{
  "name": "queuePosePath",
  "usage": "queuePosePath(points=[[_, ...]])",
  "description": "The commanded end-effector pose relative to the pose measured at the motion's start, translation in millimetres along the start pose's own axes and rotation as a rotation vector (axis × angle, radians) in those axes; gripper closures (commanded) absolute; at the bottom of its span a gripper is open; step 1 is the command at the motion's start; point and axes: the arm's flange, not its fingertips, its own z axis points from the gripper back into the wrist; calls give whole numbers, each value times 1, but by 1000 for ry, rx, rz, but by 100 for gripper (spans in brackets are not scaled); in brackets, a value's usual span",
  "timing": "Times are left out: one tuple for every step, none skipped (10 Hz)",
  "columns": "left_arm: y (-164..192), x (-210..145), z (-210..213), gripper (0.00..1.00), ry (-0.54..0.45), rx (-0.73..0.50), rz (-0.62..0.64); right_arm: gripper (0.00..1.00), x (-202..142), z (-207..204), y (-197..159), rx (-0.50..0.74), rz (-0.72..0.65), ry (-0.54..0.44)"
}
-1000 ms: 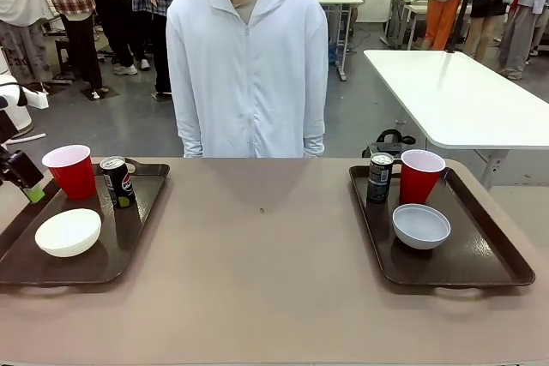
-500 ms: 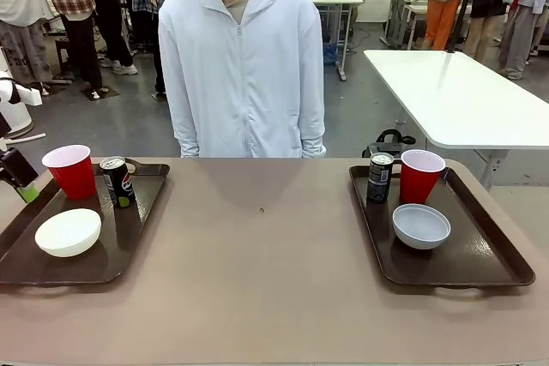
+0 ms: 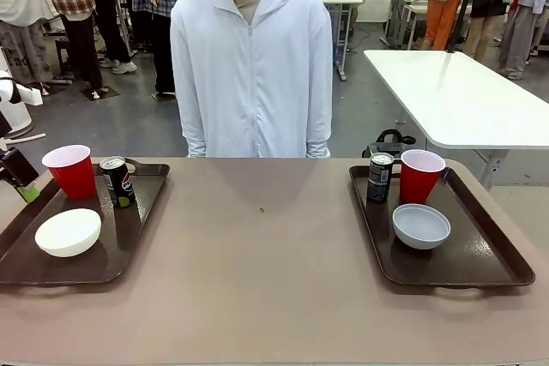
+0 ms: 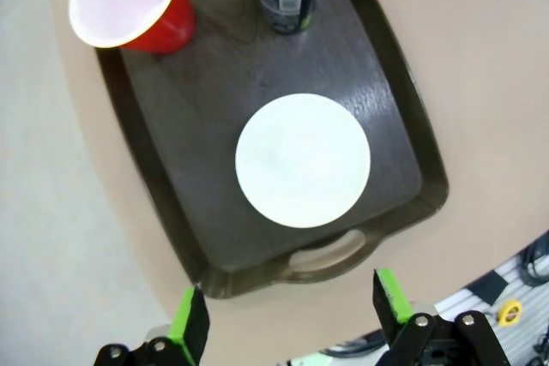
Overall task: Prepare tableware on both trays.
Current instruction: Pick up a Picnic Bowl from the table and place it on a Handle tray.
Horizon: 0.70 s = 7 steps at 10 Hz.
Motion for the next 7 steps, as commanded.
queuePosePath(points=[[2,2,-1,0,-13,6,-12,0,1,0,2,0,-20,-6],[0,0,0,0,0,0,0,0,1,0,2,0,-20,-6],[22,12,30,0,-58,-170,5,0,1,0,2,0,-20,-6],[50,9,38,0,-76,-352,40,0,1,0,2,0,-20,-6],[91,12,37,0,-67,-539,71,0,1,0,2,0,-20,-6],[124,12,32,0,-81,-675,103,0,1,0,2,0,-20,-6],[154,14,26,0,-63,-807,106,0,1,0,2,0,-20,-6]])
